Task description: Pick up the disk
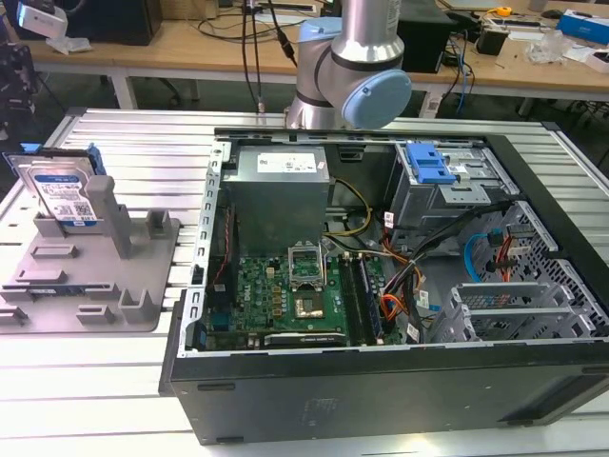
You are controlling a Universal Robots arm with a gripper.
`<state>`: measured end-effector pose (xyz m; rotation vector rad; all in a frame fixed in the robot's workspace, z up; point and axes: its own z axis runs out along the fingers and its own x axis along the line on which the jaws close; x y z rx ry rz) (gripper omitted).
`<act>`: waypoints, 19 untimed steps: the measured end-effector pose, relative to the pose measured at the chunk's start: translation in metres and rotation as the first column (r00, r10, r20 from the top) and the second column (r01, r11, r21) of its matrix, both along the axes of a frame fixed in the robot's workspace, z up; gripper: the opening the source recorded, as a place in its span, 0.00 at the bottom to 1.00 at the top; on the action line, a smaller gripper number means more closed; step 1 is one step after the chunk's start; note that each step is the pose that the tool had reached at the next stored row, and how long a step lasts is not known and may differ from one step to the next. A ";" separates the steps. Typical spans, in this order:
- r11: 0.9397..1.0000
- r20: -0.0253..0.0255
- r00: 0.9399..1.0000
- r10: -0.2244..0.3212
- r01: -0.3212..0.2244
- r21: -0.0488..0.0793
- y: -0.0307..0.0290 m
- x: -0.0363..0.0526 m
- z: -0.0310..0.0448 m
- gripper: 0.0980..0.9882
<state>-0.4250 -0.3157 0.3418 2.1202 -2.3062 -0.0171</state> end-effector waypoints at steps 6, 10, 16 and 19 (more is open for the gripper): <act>1.000 0.000 1.000 0.000 0.000 0.000 0.0005 -0.0005 -0.0076 0.45; 1.000 0.000 1.000 0.000 0.000 0.000 0.0006 -0.0006 -0.0112 0.45; 1.000 0.000 1.000 0.000 0.000 0.000 0.0007 -0.0006 -0.0168 0.45; 1.000 0.000 1.000 0.000 0.000 0.000 0.0008 -0.0006 -0.0199 0.45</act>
